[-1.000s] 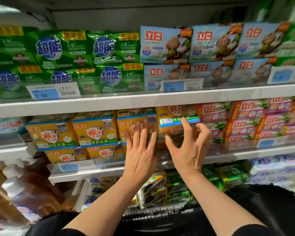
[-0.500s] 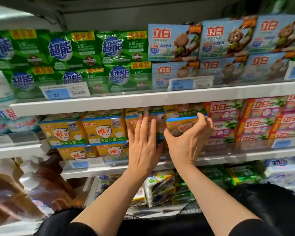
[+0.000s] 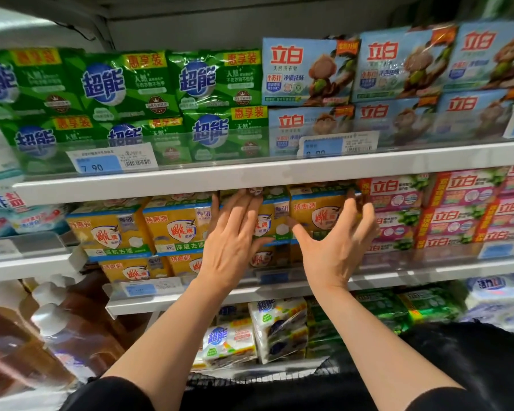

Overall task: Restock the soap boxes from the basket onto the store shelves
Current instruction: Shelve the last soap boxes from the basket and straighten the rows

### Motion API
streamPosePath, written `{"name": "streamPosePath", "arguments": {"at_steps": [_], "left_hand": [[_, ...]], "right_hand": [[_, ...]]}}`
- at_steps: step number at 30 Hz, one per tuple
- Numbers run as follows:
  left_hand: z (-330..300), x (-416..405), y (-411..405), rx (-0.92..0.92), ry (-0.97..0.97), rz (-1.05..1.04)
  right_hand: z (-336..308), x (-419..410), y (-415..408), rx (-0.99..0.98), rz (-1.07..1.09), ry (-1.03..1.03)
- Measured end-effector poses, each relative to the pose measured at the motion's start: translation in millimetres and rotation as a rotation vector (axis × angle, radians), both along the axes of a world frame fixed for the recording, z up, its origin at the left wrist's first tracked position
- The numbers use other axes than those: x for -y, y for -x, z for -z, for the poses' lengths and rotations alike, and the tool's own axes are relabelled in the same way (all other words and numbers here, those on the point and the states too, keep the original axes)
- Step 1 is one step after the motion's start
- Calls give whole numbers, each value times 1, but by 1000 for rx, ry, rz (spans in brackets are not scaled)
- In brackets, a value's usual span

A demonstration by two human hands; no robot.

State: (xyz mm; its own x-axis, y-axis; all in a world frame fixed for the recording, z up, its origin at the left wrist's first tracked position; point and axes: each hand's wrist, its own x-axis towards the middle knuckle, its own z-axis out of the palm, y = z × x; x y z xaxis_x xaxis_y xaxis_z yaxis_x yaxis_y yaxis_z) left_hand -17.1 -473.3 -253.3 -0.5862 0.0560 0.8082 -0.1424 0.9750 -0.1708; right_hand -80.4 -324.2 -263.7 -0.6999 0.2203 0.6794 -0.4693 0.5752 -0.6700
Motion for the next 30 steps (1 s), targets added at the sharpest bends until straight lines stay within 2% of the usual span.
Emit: {"name": "streamPosePath", "arguments": {"at_steps": [4, 10, 15, 21, 25, 28, 30], "left_hand": [[3, 5, 1, 22, 113, -125], [6, 6, 3, 79, 97, -204], [11, 10, 2, 83, 118, -186], [36, 3, -15, 36, 31, -161], [51, 4, -18, 145, 41, -188], [50, 9, -25, 201, 55, -174], [53, 12, -34, 205, 65, -160]], "right_hand": [[7, -4, 2, -18, 6, -81], [20, -9, 1, -24, -23, -186], [28, -28, -2, -15, -95, -323], [36, -42, -13, -52, -173, -548], [55, -30, -16, -32, -217, -722], [59, -23, -15, 46, -229, -734], [58, -19, -16, 3, -221, -719]]}}
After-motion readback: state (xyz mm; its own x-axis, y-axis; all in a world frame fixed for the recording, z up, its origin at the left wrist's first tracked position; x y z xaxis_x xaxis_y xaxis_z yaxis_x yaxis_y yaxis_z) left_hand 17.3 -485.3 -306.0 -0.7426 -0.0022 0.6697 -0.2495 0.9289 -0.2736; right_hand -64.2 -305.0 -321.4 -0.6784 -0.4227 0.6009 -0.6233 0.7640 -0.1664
